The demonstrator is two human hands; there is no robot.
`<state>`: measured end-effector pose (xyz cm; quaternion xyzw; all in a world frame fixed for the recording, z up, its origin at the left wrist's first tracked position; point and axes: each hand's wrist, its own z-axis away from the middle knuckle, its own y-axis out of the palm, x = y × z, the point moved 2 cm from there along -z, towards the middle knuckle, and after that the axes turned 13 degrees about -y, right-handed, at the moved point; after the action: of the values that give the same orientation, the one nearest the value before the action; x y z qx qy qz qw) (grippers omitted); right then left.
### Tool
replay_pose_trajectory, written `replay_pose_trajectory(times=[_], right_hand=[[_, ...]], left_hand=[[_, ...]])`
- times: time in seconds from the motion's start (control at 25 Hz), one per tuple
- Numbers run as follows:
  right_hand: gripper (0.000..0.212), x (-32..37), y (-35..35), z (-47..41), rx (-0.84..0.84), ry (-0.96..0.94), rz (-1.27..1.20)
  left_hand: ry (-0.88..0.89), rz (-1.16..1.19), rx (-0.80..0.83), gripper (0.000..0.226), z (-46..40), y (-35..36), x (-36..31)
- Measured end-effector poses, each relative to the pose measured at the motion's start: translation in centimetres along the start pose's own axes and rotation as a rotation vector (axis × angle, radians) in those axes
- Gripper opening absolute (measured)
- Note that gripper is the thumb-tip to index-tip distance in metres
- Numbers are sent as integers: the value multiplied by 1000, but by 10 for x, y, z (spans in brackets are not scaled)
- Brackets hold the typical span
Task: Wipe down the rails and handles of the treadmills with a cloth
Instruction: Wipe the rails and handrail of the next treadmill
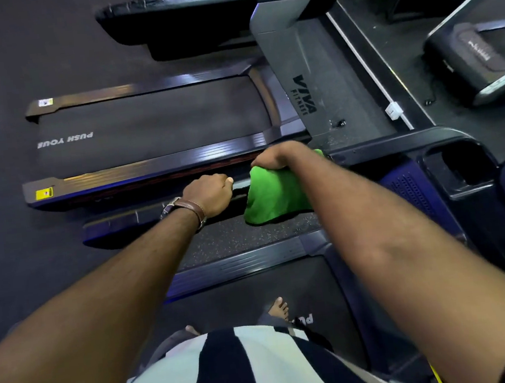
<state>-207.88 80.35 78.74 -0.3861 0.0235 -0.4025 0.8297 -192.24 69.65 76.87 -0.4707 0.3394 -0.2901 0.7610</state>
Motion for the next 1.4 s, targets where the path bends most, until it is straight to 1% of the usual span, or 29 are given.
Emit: replay_pose_trajectory(times=[0.04, 0.08, 0.12, 0.2, 0.24, 0.28, 0.32, 0.36, 0.4, 0.44, 0.48, 0.56, 0.64, 0.68, 0.76, 0.8, 0.84, 0.88, 0.92, 1.0, 1.04, 1.08, 1.12, 1.16, 1.2, 1.24, 1.28, 1.32, 1.4], right_hand=[[52, 17, 3, -5, -2, -93, -1], [52, 30, 7, -4, -75, -155, 10], [53, 29, 13, 2, -220, -179, 28], [54, 1, 36, 29, -619, -198, 138], [52, -12, 48, 45, -764, -153, 220], [50, -20, 55, 51, -844, -71, 254], [52, -20, 54, 48, -818, 51, 222], [56, -10, 45, 38, -699, 141, 163], [59, 4, 32, 21, -528, 135, 105], [58, 15, 20, 6, -314, 47, 66], [51, 23, 11, -4, -130, -54, -59], [36, 15, -3, -15, 145, -201, -91], [33, -6, -4, -13, 246, -169, -237], [33, -8, -1, -10, 289, -147, -257], [35, 7, -1, -11, 276, -172, -249], [36, 16, 0, -12, 215, -211, -224], [40, 23, 3, -12, 96, -257, -169], [46, 24, 8, -8, -110, -283, -75], [50, 19, 19, 0, -367, -289, 33], [43, -2, 60, 31, -845, -305, 188], [39, -15, 83, 46, -1043, -296, 228], [38, -30, 99, 53, -1192, -230, 232], [40, -44, 106, 54, -1289, -109, 196], [40, -55, 105, 52, -1355, 41, 90], [40, -60, 103, 47, -1408, 177, -71], [40, -56, 102, 44, -1453, 260, -230], [41, -45, 105, 42, -1507, 264, -340], [43, -29, 111, 40, -1561, 198, -393], [50, 5, 133, 32, -1580, 34, -487]], left_hand=[[-8, 4, 5, 40, 0, -1, 0], [-12, 11, 14, 41, -1, -1, 0], [-12, 18, 21, 41, -2, -1, 0], [-3, 23, 13, 40, -3, 1, 3], [-4, 25, -1, 40, -4, 3, 4], [-12, 26, -13, 40, -4, 4, 3], [-20, 26, -21, 39, -4, 5, 0], [-29, 29, -26, 38, -5, 4, -4], [-39, 37, -29, 38, -6, 4, -9], [-52, 50, -36, 37, -7, 4, -13], [-65, 64, -51, 37, -7, 4, -16], [-94, 70, -102, 38, -4, 5, -17], [-100, 53, -136, 39, -2, 8, -16], [-95, 46, -138, 39, -1, 9, -15], [-100, 47, -143, 39, -2, 8, -16], [-108, 53, -141, 39, -4, 8, -16], [-114, 61, -135, 40, -5, 8, -15], [-115, 68, -131, 41, -6, 7, -13], [-112, 69, -126, 41, -5, 8, -13], [-96, 48, -135, 41, -5, 9, -13], [-83, 38, -135, 41, -5, 9, -14], [-63, 35, -123, 41, -5, 9, -15], [-27, 35, -96, 41, -7, 8, -19], [19, 33, -61, 40, -9, 7, -24], [70, 29, -26, 39, -11, 6, -30], [117, 24, 3, 37, -14, 6, -38], [158, 18, 27, 36, -16, 6, -47], [191, 13, 44, 35, -17, 6, -57], [231, 18, 63, 36, -18, 8, -69]])
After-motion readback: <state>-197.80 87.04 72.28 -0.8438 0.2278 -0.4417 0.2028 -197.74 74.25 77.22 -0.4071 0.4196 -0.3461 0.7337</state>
